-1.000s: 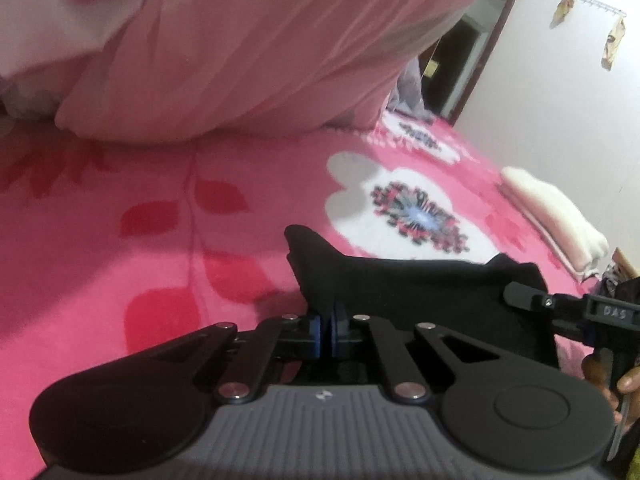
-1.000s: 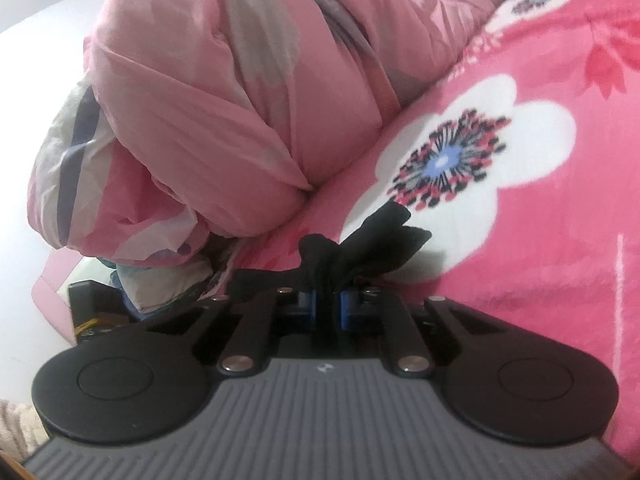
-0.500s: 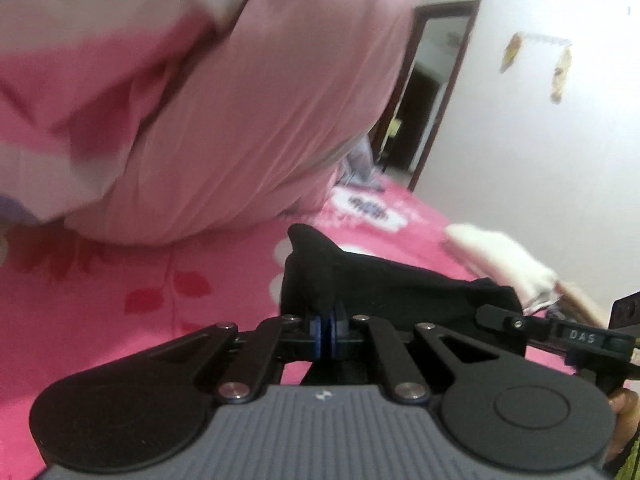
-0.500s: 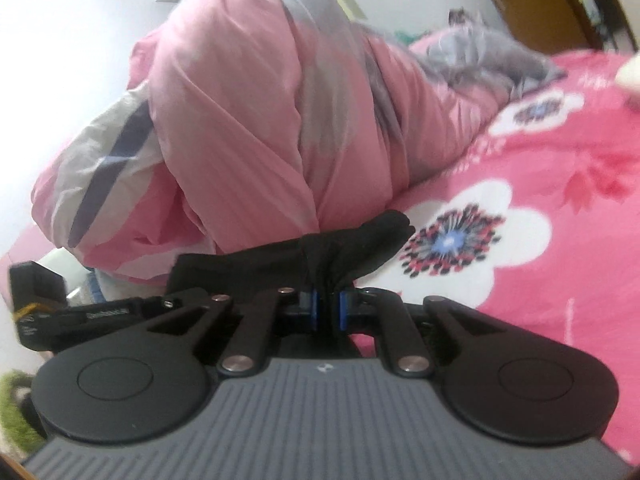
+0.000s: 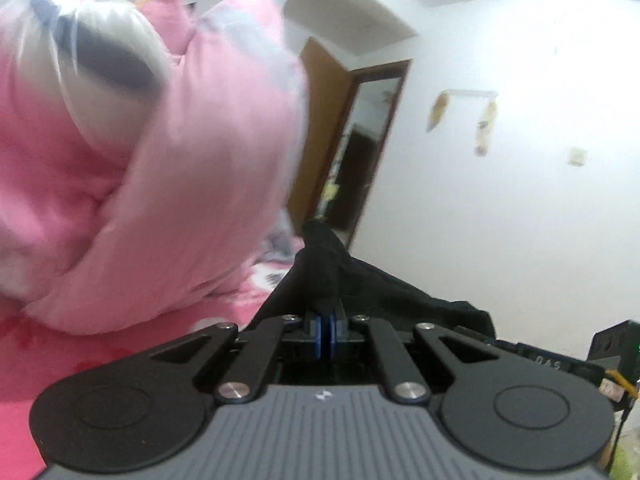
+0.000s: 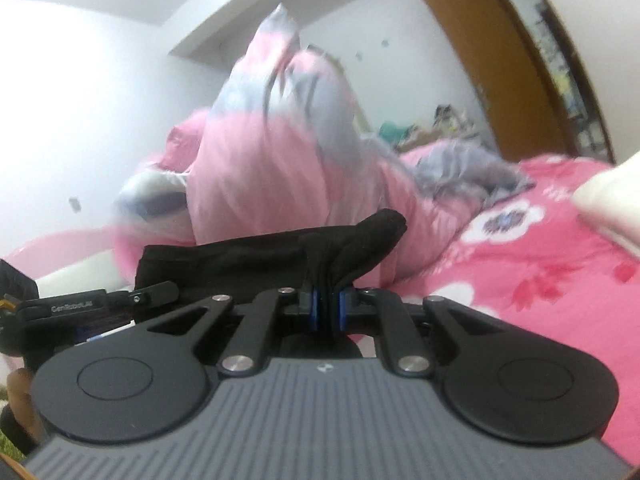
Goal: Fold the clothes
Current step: 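Lift the black shirt off the bedspread with both grippers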
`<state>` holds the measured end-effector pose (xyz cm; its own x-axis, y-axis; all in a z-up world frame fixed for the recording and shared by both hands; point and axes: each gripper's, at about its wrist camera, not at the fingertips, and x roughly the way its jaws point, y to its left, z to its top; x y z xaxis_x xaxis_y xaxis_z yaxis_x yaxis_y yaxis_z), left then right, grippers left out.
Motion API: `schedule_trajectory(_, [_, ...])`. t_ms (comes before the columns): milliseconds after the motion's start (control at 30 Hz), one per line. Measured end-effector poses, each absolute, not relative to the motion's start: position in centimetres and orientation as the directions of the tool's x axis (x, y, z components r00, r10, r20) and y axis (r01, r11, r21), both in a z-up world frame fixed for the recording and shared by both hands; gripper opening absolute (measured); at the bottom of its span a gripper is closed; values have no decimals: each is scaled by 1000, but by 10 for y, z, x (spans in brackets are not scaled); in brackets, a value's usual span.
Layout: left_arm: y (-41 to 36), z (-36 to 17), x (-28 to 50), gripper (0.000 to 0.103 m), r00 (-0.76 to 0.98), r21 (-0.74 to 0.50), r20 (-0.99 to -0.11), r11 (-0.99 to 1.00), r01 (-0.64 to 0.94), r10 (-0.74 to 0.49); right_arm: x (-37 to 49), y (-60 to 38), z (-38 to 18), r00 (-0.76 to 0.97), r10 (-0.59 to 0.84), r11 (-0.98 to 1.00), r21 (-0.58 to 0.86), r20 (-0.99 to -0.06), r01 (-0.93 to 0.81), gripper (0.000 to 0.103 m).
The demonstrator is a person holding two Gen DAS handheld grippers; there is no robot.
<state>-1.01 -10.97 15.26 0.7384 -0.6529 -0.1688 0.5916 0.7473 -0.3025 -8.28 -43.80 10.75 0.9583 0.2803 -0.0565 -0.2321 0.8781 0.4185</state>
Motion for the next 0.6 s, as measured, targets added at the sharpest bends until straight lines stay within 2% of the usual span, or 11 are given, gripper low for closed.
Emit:
schedule_trajectory(267, [-188, 182, -24, 4, 625, -274, -95, 624, 732, -775, -137, -503, 144, 992, 121, 923, 366, 26, -122, 7])
schedule_trajectory(600, [-338, 197, -28, 4, 432, -306, -52, 426, 851, -900, -188, -608, 189, 990, -137, 966, 226, 35, 125, 7])
